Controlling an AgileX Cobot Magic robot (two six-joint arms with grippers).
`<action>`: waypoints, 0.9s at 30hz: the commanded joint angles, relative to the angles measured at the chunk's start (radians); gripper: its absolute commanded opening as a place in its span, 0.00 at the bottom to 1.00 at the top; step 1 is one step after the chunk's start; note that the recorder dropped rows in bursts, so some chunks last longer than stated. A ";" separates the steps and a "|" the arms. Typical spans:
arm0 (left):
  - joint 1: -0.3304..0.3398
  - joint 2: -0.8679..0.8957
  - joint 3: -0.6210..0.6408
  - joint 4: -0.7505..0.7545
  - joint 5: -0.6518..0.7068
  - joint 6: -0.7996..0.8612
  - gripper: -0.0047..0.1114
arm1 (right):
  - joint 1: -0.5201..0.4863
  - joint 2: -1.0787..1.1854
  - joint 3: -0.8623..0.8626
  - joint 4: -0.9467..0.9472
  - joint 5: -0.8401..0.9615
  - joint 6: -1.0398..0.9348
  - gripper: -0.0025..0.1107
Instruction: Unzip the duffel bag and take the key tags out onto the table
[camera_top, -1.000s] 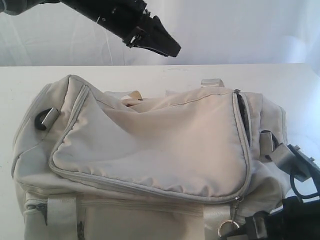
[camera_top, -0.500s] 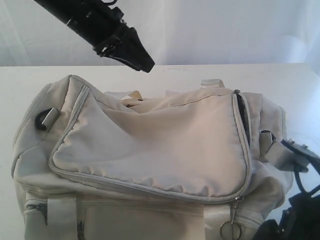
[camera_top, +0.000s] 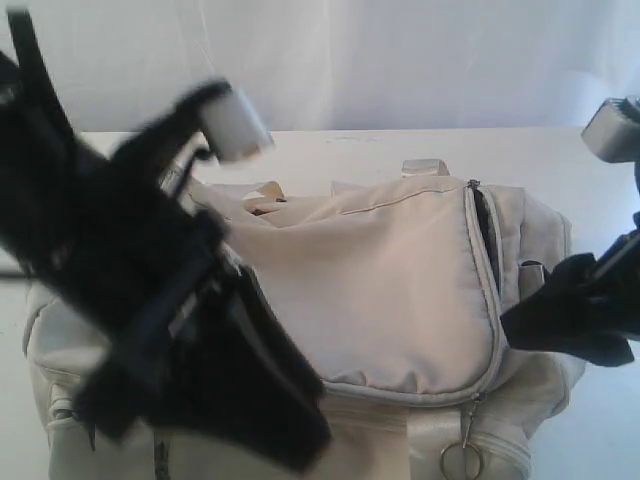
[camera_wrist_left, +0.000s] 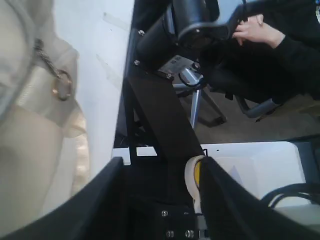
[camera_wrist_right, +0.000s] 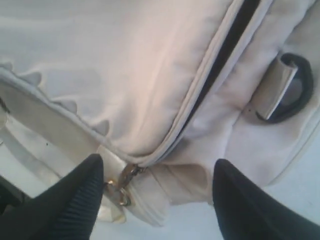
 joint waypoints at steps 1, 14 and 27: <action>-0.194 -0.001 0.156 -0.112 -0.335 0.107 0.54 | 0.002 0.008 -0.009 -0.011 -0.070 0.006 0.55; -0.438 0.124 0.151 -0.177 -0.748 0.246 0.54 | 0.002 0.113 -0.009 -0.007 -0.175 0.006 0.55; -0.453 0.201 0.151 -0.174 -0.951 0.269 0.54 | 0.002 0.135 -0.009 0.019 -0.231 -0.004 0.55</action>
